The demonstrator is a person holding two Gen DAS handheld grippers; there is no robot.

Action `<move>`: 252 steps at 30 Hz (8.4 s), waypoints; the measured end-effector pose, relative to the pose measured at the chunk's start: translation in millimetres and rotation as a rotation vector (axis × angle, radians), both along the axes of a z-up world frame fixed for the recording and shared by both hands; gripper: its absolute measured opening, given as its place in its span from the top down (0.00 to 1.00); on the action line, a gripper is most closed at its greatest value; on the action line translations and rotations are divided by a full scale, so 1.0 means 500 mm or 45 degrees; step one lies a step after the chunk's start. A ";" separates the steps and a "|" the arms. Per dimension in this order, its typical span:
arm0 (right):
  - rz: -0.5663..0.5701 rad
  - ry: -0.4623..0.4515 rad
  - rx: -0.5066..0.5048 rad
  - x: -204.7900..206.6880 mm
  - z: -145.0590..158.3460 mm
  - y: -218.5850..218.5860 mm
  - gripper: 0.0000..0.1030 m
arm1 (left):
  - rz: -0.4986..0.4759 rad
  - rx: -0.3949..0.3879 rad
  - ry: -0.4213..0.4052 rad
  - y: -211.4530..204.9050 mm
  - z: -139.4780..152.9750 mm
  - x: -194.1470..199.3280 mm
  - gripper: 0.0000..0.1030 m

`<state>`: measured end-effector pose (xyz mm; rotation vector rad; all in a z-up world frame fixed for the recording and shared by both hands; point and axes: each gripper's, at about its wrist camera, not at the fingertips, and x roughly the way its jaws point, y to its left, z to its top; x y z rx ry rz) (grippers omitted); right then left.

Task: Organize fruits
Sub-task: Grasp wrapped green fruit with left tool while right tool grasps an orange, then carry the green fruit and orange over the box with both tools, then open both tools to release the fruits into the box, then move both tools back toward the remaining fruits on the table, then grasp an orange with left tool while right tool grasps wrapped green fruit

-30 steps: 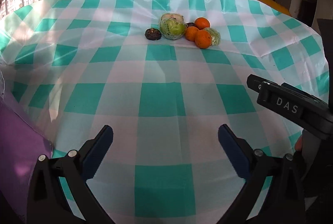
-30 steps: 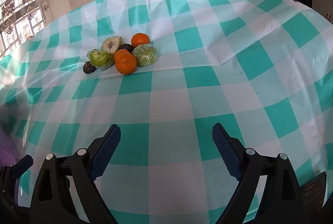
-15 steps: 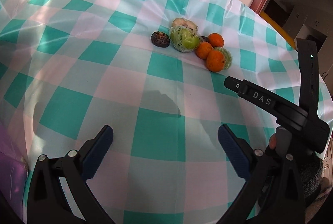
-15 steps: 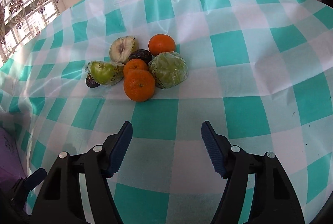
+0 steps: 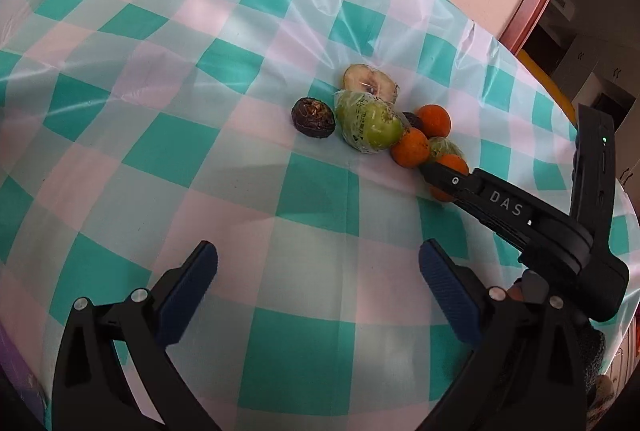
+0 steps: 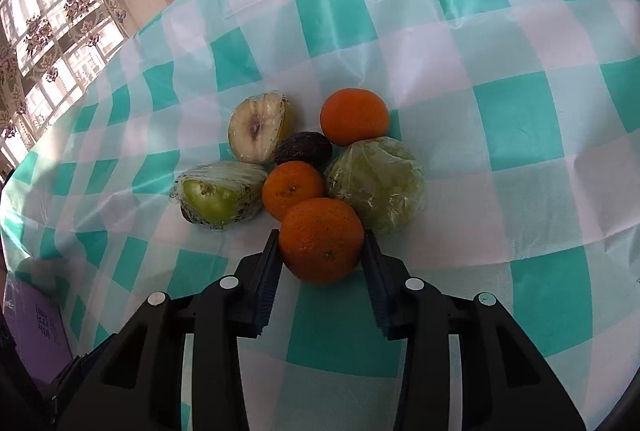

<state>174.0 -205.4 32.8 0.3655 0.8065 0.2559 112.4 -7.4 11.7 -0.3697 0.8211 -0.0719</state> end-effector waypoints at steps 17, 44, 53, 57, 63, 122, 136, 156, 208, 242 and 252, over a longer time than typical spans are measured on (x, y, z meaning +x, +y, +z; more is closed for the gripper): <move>-0.171 -0.065 0.115 -0.015 0.008 -0.055 0.62 | 0.007 0.026 0.046 -0.074 0.007 0.176 0.16; -0.149 -0.064 0.099 -0.007 0.007 -0.040 0.61 | -0.070 0.197 -0.045 -0.049 0.022 0.234 0.41; -0.127 -0.027 0.107 0.000 0.001 -0.041 0.61 | -0.020 0.089 -0.018 -0.013 0.019 0.163 0.41; -0.164 -0.018 0.183 -0.020 -0.001 -0.062 0.61 | 0.011 0.055 -0.012 -0.016 0.017 0.089 0.41; -0.133 -0.030 0.175 -0.111 0.000 -0.040 0.61 | 0.022 0.049 -0.007 -0.006 0.016 -0.002 0.41; 0.461 -0.404 -0.112 -0.591 0.177 0.315 0.61 | 0.553 0.336 -0.430 0.213 0.251 -0.669 0.41; 0.885 -0.418 -0.496 -0.641 0.205 0.611 0.61 | 0.494 0.589 0.129 0.436 0.253 -0.649 0.41; 1.094 -0.048 -1.021 -0.586 0.066 0.786 0.61 | 0.399 0.402 0.513 0.599 0.147 -0.567 0.40; -0.019 -0.098 -0.421 -0.292 0.033 0.086 0.16 | 0.008 0.399 -0.182 0.012 0.201 -0.354 0.02; 0.052 0.038 -0.437 0.086 -0.011 0.048 0.45 | -0.045 0.055 -0.036 -0.053 0.021 0.111 0.02; -0.302 -0.002 0.143 0.047 -0.016 -0.127 0.45 | -0.128 0.160 0.013 -0.120 0.017 0.222 0.25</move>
